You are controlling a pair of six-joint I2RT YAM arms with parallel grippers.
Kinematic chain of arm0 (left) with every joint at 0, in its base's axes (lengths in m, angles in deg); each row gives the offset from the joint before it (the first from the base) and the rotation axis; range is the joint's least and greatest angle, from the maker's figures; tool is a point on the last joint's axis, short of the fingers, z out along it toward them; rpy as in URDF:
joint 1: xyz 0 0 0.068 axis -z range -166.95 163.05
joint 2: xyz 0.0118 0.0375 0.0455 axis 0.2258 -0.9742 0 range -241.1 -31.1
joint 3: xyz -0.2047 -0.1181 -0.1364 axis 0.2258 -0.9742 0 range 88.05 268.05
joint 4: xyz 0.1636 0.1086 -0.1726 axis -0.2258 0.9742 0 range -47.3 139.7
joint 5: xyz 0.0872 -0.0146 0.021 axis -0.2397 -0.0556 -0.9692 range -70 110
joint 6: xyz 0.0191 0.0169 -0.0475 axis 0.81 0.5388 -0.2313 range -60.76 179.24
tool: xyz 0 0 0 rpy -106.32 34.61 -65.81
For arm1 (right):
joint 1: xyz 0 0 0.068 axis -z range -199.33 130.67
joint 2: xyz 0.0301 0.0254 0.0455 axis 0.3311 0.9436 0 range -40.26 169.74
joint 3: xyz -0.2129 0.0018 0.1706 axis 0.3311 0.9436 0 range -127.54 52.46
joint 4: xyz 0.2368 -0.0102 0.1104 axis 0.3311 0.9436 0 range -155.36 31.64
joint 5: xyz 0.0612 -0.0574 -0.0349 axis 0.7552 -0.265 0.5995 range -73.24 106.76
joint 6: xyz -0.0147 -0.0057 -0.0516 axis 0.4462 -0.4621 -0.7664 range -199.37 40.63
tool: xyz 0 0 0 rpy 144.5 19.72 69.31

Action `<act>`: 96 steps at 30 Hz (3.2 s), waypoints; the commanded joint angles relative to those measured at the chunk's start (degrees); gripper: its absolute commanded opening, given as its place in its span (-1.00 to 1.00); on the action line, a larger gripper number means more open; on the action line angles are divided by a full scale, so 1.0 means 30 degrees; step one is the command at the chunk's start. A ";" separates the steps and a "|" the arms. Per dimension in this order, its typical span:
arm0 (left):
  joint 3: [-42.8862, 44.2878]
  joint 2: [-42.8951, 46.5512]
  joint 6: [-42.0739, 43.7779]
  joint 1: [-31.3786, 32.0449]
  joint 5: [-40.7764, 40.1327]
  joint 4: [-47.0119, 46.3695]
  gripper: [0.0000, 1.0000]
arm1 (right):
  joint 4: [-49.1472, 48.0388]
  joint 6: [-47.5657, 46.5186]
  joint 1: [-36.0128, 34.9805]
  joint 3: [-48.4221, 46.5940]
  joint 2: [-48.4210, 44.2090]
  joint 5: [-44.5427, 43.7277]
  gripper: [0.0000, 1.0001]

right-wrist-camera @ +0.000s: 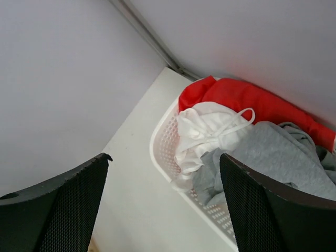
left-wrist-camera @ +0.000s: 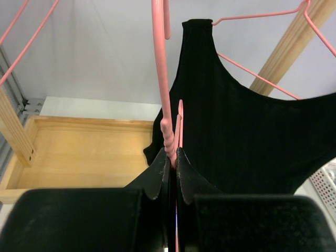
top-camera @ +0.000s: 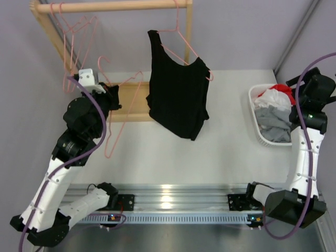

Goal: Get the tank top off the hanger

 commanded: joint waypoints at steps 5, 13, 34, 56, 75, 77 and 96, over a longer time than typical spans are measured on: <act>0.4504 -0.3314 0.1961 -0.0016 -0.1632 -0.0515 -1.00 | 0.0355 -0.0613 -0.0152 -0.0778 -0.1573 0.2494 0.69; 0.9608 -0.7214 0.2350 -0.2354 0.2341 -0.0486 -1.00 | -0.0317 -0.1639 -0.0211 -0.1365 -0.1397 0.6975 0.76; 1.9952 -1.6296 -0.1283 -1.0528 1.1457 -0.0749 -1.00 | -0.1227 -0.2107 -0.0328 -0.2653 -0.1750 0.8559 0.82; 1.6617 -1.5861 -0.1287 -1.2438 1.0614 -0.1130 -1.00 | -0.1491 -0.1756 -0.0328 -0.2683 -0.1749 0.9350 0.82; 1.5413 -1.3167 -0.2486 -1.3229 0.9323 -0.1130 0.46 | -0.1550 -0.1726 -0.0503 -0.2478 -0.1749 0.9936 0.84; 1.5384 -1.2523 -0.2720 -1.3200 0.9527 -0.1130 0.52 | -0.1550 -0.1755 -0.0562 -0.2449 -0.1749 1.0053 0.85; 1.5588 -1.3045 -0.1022 -0.3009 0.3320 -0.1159 0.70 | -0.3513 -0.5445 -0.8381 -0.4351 0.0621 1.0291 0.93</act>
